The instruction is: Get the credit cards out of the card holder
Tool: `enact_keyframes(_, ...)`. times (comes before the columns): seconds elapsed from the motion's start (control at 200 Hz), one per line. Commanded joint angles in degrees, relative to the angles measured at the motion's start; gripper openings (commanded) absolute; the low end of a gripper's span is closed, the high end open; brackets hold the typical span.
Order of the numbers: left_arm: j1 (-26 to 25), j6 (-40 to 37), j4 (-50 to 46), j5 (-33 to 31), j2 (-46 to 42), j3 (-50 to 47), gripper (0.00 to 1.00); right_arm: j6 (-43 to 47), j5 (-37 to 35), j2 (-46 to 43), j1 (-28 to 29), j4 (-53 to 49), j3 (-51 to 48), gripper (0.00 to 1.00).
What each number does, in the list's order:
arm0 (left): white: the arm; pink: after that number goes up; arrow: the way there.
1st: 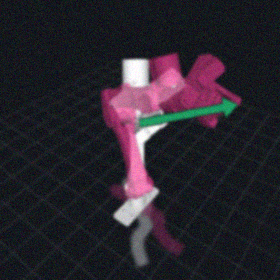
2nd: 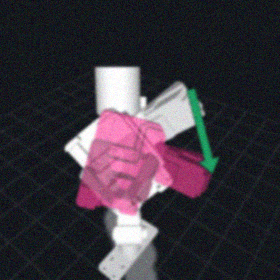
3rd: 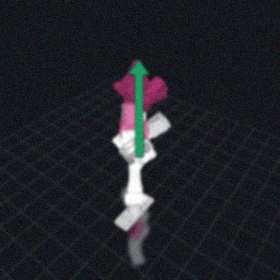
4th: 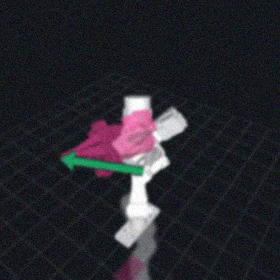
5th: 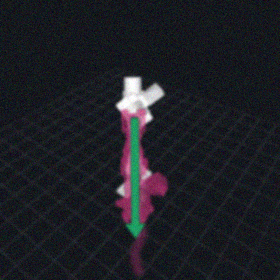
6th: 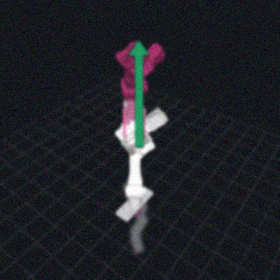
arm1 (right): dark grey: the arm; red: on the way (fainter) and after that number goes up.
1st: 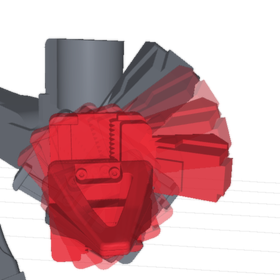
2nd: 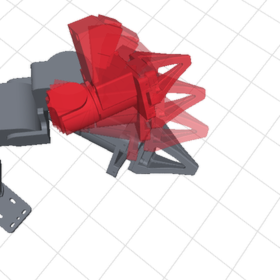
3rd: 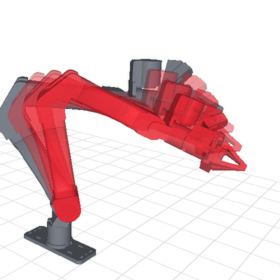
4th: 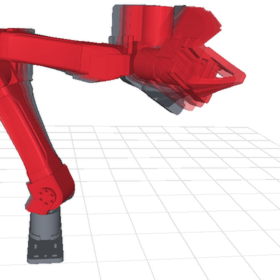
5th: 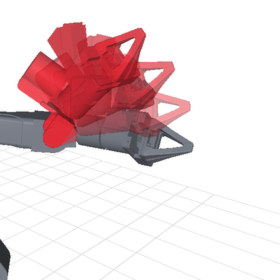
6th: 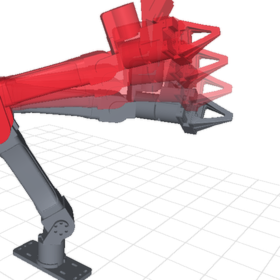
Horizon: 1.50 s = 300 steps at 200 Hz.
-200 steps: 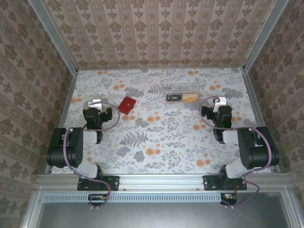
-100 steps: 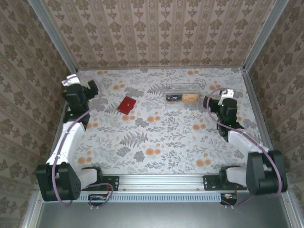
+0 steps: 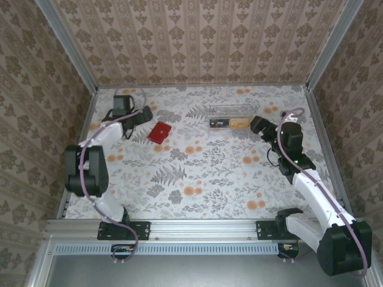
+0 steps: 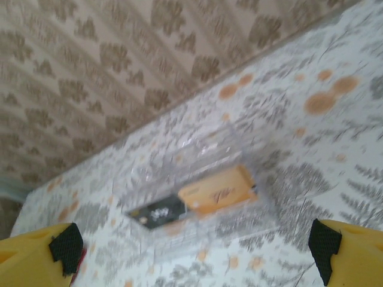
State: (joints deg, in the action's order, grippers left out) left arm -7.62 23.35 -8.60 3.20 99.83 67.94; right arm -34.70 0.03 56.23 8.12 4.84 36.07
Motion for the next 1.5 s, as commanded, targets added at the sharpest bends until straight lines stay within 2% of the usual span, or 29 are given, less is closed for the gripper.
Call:
enact_keyframes(0.0,-2.59,-2.18,-4.65,3.14,6.07,6.56,0.94,3.11,-2.13,-1.22,5.59,-4.93,1.92,1.0)
enact_keyframes(0.155,-4.05,-3.66,-7.39,3.82,12.9,10.5,0.83,5.66,-4.85,-0.43,10.83,-6.61,2.95,1.0)
enact_keyframes(0.32,-5.31,-5.2,-10.09,6.78,16.01,11.16,0.69,5.99,-6.28,0.64,12.49,-6.54,3.17,1.0)
enact_keyframes(0.42,-7.29,-5.71,-9.64,5.42,14.68,8.33,0.68,5.95,-6.6,0.99,13.04,-7.03,3.56,1.0)
enact_keyframes(0.495,-8.97,-5.64,-9.47,5.89,13.5,6.09,0.55,5.69,-7.17,1.01,13.54,-7.18,3.56,1.0)
enact_keyframes(0.575,-11.45,-5.18,-7.95,5.18,11.17,2.72,0.54,5.42,-7.4,0.83,13.92,-7.15,3.52,1.0)
enact_keyframes(0.65,-13.55,-3.21,-7.25,4.11,9.38,-0.35,0.49,5.01,-7.65,0.65,14.37,-7.39,3.34,1.0)
enact_keyframes(0.795,-18.12,1.96,-4.37,2.74,5.83,-7.48,0.48,5.03,-7.91,-0.35,15.25,-9.34,3.63,1.0)
enact_keyframes(0.935,-27.64,10.35,-1.82,-2.06,2.29,-14.64,0.47,5.21,-8.86,-2.4,16.44,-12.52,3.72,1.0)
enact_keyframes(1.045,-36.52,20.39,0.95,-7.63,-1.2,-19.62,0.44,6.15,-9.68,-3.84,17.58,-16.94,4.81,1.0)
enact_keyframes(1.13,-42.88,27.76,1.3,-10.75,-1.58,-19.77,0.43,6.38,-10.12,-4.36,18.43,-20.09,5.64,1.0)
enact_keyframes(1.18,-45.62,31.55,0.68,-12.53,-1.22,-18.68,0.39,6.55,-10.84,-4.34,19.12,-21.69,6.16,1.0)
enact_keyframes(1.22,-48.01,33.83,1.33,-13.88,-1.22,-18.26,0.4,6.38,-12.31,-4.17,20.0,-23.6,6.75,1.0)
enact_keyframes(1.31,-51.17,36.66,1.67,-16.0,-1.59,-16.91,0.49,6.09,-15.59,-3.72,22.59,-27.35,7.76,1.0)
enact_keyframes(1.4,-51.88,36.59,1.72,-17.59,-4.04,-16.9,0.56,5.83,-17.75,-3.57,25.87,-29.11,8.05,1.0)
enact_keyframes(1.495,-51.47,37.14,0.28,-20.77,-9.98,-19.18,0.71,5.71,-20.68,-2.86,30.08,-31.14,8.55,1.0)
